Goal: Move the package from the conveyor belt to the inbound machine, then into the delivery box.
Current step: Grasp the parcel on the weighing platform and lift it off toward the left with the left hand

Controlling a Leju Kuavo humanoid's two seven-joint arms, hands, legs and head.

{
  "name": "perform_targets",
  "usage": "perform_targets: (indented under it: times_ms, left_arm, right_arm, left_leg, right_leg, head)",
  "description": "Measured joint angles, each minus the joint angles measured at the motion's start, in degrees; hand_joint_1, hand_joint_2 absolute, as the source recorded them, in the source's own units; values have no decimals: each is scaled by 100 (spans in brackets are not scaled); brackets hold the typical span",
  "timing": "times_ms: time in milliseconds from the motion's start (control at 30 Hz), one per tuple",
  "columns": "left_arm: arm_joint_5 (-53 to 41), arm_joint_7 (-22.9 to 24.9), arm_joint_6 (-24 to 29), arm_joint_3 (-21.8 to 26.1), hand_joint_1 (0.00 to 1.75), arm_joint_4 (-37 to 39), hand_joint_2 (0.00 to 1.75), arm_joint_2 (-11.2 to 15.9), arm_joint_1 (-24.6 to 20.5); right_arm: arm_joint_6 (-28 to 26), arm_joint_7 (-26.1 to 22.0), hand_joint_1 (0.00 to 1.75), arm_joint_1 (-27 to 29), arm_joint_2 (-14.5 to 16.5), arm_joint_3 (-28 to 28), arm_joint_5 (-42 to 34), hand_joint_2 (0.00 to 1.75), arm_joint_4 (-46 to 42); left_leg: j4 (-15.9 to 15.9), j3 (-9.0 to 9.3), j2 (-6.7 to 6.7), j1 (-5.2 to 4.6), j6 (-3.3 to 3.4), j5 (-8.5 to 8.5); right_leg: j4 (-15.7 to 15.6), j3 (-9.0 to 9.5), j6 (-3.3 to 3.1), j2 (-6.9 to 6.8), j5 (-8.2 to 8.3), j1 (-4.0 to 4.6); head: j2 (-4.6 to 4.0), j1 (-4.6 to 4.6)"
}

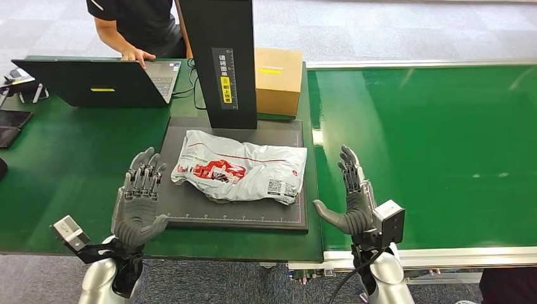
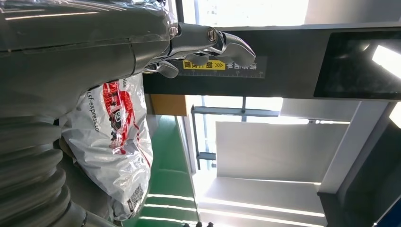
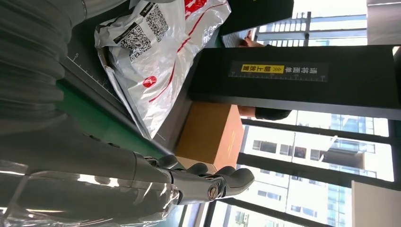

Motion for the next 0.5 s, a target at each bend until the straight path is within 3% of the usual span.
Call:
perform_targets:
  times_ms: [500]
  left_arm:
    - [-43, 21, -8, 3, 0, -21, 175, -48, 7]
  right_arm:
    - [20, 6, 0, 80, 159, -208, 203, 175, -105]
  left_leg:
    - [0, 0, 0, 0, 0, 0]
  right_leg:
    - [0, 0, 0, 0, 0, 0]
  head:
    - [0, 0]
